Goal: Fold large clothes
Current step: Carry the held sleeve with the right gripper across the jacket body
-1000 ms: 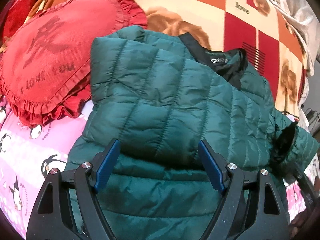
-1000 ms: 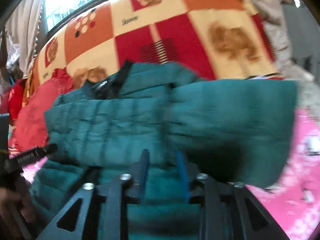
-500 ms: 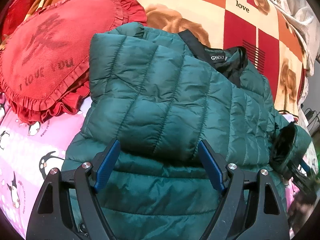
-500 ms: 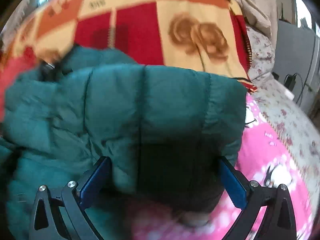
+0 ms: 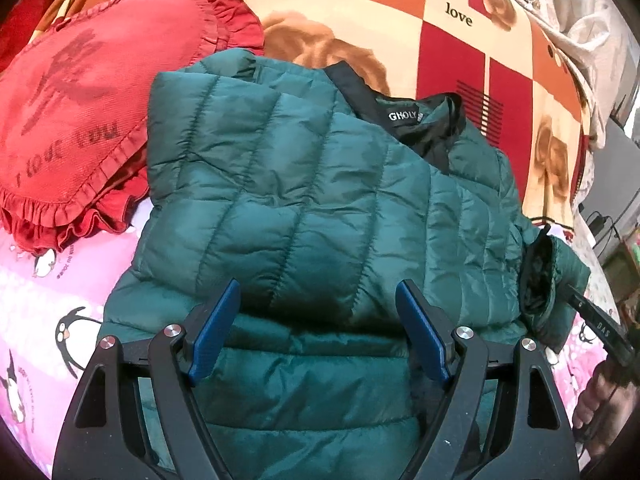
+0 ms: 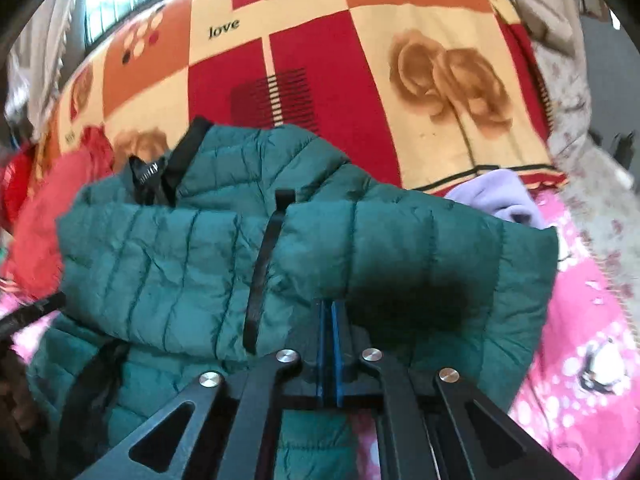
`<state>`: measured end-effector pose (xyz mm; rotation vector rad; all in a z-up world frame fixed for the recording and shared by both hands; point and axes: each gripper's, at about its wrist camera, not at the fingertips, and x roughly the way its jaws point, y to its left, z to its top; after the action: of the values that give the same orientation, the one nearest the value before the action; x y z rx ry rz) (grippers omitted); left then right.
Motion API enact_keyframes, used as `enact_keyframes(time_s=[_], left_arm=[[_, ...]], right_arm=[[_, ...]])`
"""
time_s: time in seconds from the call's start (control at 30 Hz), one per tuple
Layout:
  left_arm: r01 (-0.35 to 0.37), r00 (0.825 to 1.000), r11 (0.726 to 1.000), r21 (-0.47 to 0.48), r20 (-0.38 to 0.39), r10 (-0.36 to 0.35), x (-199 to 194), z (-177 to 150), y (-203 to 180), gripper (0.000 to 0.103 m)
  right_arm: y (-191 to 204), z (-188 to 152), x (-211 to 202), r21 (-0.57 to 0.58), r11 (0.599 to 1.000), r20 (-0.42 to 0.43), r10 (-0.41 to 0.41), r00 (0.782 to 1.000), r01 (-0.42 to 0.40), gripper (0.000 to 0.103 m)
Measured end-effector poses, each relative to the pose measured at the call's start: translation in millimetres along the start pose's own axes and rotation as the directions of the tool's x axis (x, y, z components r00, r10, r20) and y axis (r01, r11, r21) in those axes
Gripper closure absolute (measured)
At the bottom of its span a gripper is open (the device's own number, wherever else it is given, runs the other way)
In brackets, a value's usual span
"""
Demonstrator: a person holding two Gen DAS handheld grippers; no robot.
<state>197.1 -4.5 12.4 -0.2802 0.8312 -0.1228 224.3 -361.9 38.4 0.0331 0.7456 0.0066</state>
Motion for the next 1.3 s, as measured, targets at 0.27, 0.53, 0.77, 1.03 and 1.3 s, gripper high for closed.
enact_keyframes(time_s=[0.27,0.53,0.77,1.03,1.3], left_arm=[[0.001,1.0,1.0,-0.021,-0.006,-0.001,1,0,4,0.022],[-0.009,1.0,1.0,-0.027,-0.019,0.008,4,1,5,0.022],[-0.016,1.0,0.999,-0.036,-0.016,0.015,5,3,8,0.022],[0.005,1.0,0.998,-0.059,-0.002,-0.005,0,3,12,0.022],[0.006,1.0,0.996,-0.087,0.008,-0.005,0,7,19,0.022]], right_arm=[[18,-15,-10,0.055,0.998,0.136,-0.051,0.989,0.044,0.019],[25,-8,65,0.057,0.964,-0.132,-0.25,0.959,0.259,0.041],[19,-9,36,0.153,0.985,-0.009,-0.085,0.996,0.085,0.09],[101,-2,46,0.147,0.933,0.02,0.328,0.944,-0.327,0.091],[152,-4,67,0.118,0.946,-0.006,0.306,0.952,-0.303,0.073]])
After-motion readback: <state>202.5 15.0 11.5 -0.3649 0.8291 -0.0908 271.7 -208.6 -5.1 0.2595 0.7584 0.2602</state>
